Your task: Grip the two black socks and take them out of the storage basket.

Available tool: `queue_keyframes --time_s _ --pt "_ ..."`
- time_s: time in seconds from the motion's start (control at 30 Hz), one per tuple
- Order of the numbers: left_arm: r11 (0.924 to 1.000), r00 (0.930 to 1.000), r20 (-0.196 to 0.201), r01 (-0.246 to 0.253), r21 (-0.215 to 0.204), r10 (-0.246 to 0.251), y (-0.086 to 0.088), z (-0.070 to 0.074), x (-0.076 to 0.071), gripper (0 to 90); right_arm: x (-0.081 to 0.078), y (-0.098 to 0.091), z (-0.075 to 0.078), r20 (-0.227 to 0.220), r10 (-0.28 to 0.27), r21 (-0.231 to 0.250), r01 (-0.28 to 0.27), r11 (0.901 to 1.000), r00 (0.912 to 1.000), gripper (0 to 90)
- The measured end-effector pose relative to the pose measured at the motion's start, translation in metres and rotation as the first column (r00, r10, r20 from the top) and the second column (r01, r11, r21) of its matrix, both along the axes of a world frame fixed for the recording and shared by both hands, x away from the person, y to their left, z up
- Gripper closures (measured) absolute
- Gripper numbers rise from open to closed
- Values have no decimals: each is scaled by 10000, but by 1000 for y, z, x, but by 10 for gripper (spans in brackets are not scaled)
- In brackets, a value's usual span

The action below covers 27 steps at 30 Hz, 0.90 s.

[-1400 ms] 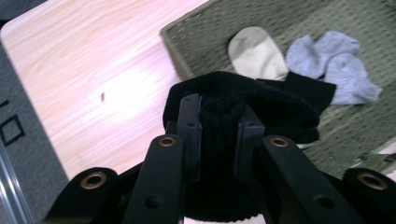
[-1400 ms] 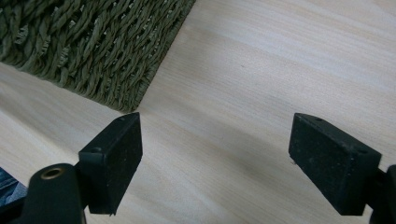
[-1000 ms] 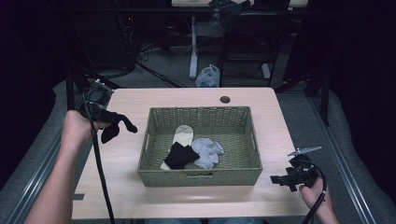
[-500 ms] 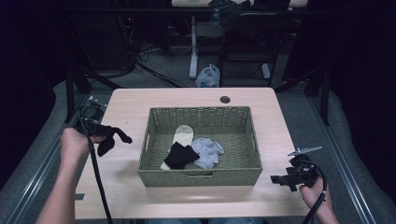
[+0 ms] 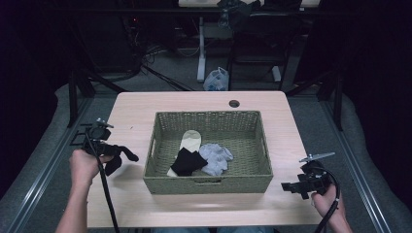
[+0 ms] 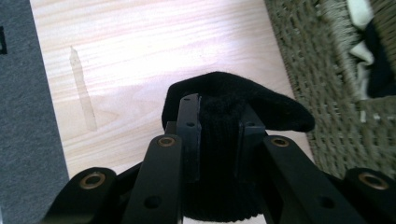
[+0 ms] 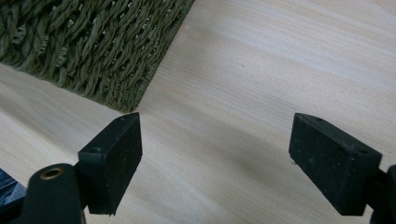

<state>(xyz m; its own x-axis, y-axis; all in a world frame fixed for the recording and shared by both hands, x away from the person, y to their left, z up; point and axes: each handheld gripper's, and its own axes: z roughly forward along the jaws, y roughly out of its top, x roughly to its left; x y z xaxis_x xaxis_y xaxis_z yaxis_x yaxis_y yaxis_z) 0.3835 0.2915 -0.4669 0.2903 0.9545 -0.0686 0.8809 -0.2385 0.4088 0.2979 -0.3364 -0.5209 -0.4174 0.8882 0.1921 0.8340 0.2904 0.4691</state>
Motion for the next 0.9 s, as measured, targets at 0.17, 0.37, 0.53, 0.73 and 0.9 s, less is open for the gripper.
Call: queue_keyframes --time_s 0.17,0.37,0.53,0.73,0.9 --pt "9998 9998 -66 -189 50 189 0 -14 -2 769 0 0 0 -8 6 11 -6 10000 10000 171" --pt "9995 9988 -386 -317 -5 316 2 -38 -3 769 0 0 0 -8 2 0 -2 10000 10000 171" --pt "9989 9972 -598 -453 -95 447 7 -47 -2 768 0 0 0 -5 8 -26 -8 10000 10000 170" --pt "9977 9932 -1041 -566 -368 525 10 -58 0 724 0 0 0 -16 47 -53 -47 10000 10000 170" --pt "9956 9930 -934 -768 -530 716 13 -47 -3 336 0 1 1 -11 42 -23 -42 10000 10000 170"
